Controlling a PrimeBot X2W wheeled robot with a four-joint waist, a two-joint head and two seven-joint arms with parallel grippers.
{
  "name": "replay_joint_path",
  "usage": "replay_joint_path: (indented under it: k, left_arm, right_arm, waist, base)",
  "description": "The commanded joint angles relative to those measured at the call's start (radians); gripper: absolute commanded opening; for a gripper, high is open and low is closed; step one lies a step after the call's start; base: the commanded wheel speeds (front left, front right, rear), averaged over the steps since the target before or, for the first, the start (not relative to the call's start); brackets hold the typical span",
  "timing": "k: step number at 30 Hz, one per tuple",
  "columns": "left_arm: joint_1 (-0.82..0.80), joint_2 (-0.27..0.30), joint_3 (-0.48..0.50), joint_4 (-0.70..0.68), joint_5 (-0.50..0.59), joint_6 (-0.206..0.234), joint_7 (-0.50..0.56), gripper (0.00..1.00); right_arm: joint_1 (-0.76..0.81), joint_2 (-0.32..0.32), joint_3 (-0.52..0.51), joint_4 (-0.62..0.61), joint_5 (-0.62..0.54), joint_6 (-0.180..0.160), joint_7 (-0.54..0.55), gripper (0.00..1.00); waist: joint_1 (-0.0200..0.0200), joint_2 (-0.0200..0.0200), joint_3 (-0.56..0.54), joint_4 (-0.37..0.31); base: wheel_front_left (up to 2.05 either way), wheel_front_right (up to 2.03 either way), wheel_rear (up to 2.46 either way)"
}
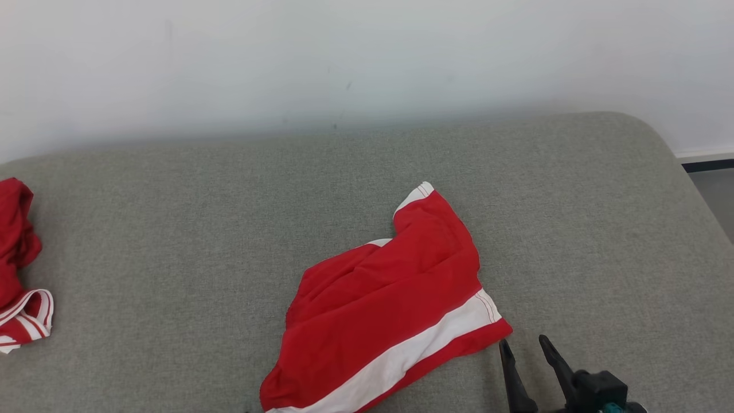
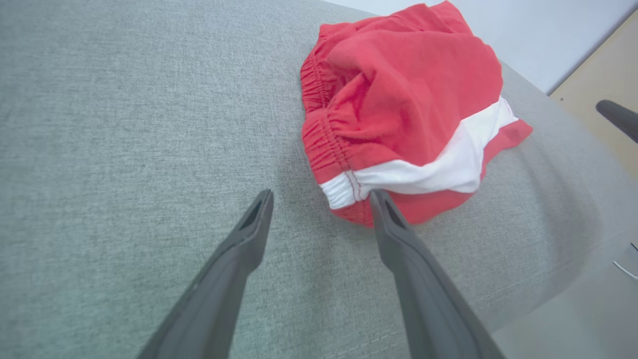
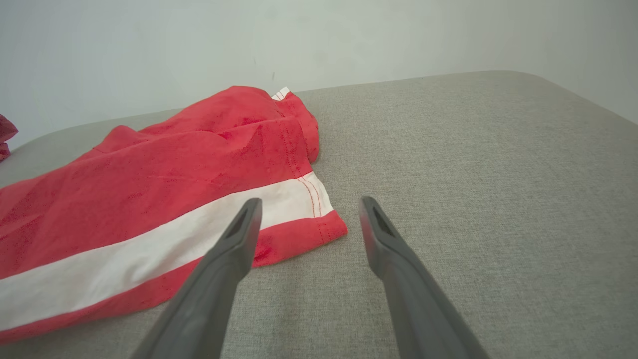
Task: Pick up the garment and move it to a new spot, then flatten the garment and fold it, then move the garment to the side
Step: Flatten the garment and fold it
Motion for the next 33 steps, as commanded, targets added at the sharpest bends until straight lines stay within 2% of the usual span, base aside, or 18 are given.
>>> replay_joint_path:
  k: [1, 4, 8, 15, 25, 26, 27, 28, 29, 33]
  left_arm:
    - [-0.015, 0.000, -0.005, 0.007, -0.005, 0.002, -0.003, 1.00]
    - [-0.027, -0.002, -0.004, 0.017, -0.024, 0.002, -0.003, 1.00]
    - [-0.046, -0.003, -0.012, 0.021, -0.037, 0.002, -0.003, 1.00]
    - [-0.077, 0.005, -0.049, 0.029, -0.046, 0.002, -0.003, 1.00]
    - [-0.128, 0.015, -0.129, 0.040, -0.104, 0.002, -0.003, 1.00]
    - [-0.138, 0.016, -0.142, 0.041, -0.112, 0.002, -0.003, 0.65]
    - [-0.146, 0.021, -0.151, 0.044, -0.119, 0.002, -0.003, 0.39]
    - [-0.154, 0.022, -0.160, 0.043, -0.132, 0.002, -0.003, 0.00]
    - [-0.159, 0.021, -0.167, 0.040, -0.147, 0.002, -0.003, 0.00]
    - [-0.169, 0.035, -0.184, 0.035, -0.168, 0.002, -0.003, 0.00]
  right_arm:
    - [-0.025, 0.001, 0.000, 0.023, -0.018, 0.004, -0.001, 1.00]
    - [-0.068, -0.001, -0.008, 0.096, -0.043, 0.004, -0.001, 1.00]
    - [-0.183, -0.043, 0.044, 0.243, -0.056, 0.004, -0.001, 1.00]
    - [-0.363, -0.087, 0.136, 0.461, -0.021, 0.004, -0.001, 1.00]
    - [-0.517, -0.099, 0.256, 0.720, 0.055, 0.003, -0.001, 1.00]
    - [-0.526, -0.100, 0.264, 0.735, 0.062, 0.003, -0.001, 0.77]
    - [-0.531, -0.099, 0.271, 0.748, 0.069, 0.003, 0.000, 0.49]
    - [-0.534, -0.100, 0.278, 0.756, 0.075, 0.003, 0.000, 0.21]
    - [-0.539, -0.102, 0.284, 0.762, 0.080, 0.003, 0.000, 0.00]
    - [-0.545, -0.109, 0.298, 0.732, 0.099, 0.003, -0.001, 0.00]
  waist:
    - [0.0000, 0.0000, -0.001, -0.004]
    - [0.0000, 0.0000, 0.000, -0.011]
    - [0.0000, 0.0000, 0.012, -0.013]
    - [0.0000, 0.0000, 0.033, 0.003]
    - [0.0000, 0.0000, 0.051, 0.035]
    - [0.0000, 0.0000, 0.052, 0.039]
    - [0.0000, 0.0000, 0.053, 0.041]
    - [0.0000, 0.0000, 0.054, 0.042]
    - [0.0000, 0.0000, 0.055, 0.043]
    - [0.0000, 0.0000, 0.053, 0.040]
  base:
    - [0.00, 0.00, 0.00]
    - [0.00, 0.00, 0.00]
    - [0.00, 0.00, 0.00]
    - [0.00, 0.00, 0.00]
    - [0.00, 0.00, 0.00]
    - [0.00, 0.00, 0.00]
    - [0.00, 0.00, 0.00]
    - [0.00, 0.00, 0.00]
    - [0.00, 0.00, 0.00]
    - [0.00, 0.00, 0.00]
